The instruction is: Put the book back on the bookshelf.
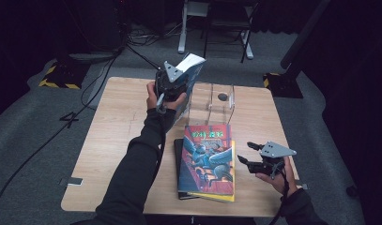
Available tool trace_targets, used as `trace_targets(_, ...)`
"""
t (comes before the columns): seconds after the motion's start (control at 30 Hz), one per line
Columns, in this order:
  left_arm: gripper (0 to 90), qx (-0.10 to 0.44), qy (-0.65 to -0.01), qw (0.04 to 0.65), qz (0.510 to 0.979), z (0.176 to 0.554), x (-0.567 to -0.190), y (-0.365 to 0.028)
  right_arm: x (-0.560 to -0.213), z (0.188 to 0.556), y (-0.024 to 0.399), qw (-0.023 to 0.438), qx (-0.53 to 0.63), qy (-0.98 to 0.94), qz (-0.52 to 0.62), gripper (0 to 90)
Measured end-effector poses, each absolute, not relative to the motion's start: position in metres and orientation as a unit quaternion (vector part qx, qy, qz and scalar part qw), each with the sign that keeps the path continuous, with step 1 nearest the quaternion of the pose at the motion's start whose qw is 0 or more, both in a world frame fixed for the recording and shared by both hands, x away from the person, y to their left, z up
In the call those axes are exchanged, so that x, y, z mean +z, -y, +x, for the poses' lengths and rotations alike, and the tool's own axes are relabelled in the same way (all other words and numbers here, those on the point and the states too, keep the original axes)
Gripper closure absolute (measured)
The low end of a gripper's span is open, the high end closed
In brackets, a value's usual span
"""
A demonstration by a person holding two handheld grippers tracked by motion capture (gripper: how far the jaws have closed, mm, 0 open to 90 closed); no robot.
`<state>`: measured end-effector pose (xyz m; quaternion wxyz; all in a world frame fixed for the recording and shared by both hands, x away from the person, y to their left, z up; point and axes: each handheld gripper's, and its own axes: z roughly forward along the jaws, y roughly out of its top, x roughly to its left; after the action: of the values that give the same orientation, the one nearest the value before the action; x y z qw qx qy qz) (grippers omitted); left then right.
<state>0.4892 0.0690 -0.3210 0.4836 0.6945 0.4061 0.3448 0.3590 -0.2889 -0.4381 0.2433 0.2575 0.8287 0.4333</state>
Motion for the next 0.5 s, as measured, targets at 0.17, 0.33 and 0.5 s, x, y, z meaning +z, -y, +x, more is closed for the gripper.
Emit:
trace_targets(0.17, 60.5, 0.337, -0.408, 0.493, 0.690, 0.491, -0.335, -0.077, -0.438, 0.359, 0.289, 0.242, 0.436, -0.829, 0.253, 35.2)
trace_targets(0.33, 60.5, 0.328, -0.409, 0.499, 0.690, 0.491, -0.345, -0.082, -0.439, 0.359, 0.288, 0.242, 0.435, -0.829, 0.253, 35.2)
trace_targets(0.5, 60.5, 0.324, -0.409, 0.508, 0.685, 0.488, -0.353, -0.085, -0.439, 0.358, 0.288, 0.240, 0.435, -0.830, 0.252, 35.2)
